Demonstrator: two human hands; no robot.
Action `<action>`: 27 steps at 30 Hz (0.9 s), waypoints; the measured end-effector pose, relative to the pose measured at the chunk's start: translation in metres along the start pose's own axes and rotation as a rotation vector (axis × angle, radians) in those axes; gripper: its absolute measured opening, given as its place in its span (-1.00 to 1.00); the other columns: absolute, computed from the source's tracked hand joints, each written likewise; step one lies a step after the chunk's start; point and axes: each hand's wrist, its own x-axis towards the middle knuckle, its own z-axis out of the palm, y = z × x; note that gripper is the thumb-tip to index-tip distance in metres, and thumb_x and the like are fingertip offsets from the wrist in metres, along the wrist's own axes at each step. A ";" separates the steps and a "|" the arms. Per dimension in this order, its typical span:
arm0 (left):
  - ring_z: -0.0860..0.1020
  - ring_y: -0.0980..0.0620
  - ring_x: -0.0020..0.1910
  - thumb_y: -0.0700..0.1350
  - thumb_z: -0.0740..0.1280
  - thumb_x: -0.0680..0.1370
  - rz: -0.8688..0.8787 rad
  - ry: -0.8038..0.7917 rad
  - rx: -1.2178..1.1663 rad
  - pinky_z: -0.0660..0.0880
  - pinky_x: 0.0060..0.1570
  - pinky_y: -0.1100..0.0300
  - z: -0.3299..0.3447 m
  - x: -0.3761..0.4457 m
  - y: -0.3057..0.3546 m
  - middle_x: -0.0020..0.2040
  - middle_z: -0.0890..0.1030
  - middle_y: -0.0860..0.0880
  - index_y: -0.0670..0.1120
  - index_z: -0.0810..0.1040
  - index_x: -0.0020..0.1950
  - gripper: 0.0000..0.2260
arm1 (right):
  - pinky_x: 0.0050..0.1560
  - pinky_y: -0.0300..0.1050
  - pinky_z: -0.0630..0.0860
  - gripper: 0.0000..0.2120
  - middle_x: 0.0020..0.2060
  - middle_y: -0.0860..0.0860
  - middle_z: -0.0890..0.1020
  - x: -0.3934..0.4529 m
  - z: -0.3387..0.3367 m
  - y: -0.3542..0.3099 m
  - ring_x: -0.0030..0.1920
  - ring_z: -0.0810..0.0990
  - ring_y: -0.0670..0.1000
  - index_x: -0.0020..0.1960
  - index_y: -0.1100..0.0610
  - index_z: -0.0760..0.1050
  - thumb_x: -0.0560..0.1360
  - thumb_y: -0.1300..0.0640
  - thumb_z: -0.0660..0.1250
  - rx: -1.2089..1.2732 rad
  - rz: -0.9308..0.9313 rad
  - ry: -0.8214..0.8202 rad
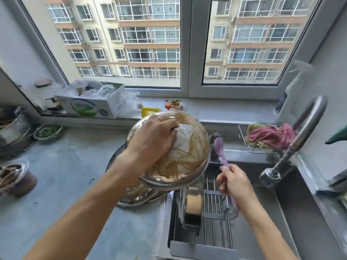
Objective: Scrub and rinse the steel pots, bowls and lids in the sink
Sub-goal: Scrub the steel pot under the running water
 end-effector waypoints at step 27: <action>0.59 -0.15 0.15 -0.12 0.46 0.54 0.551 -0.388 0.092 0.53 0.09 0.05 0.156 -0.055 0.214 0.15 0.67 -0.09 -0.08 0.69 0.14 -0.82 | -0.53 -0.22 0.42 -0.81 -0.48 0.06 0.52 -0.022 -0.219 0.150 -0.53 0.48 -0.01 -0.11 0.18 0.40 0.65 0.23 0.12 0.257 0.530 0.002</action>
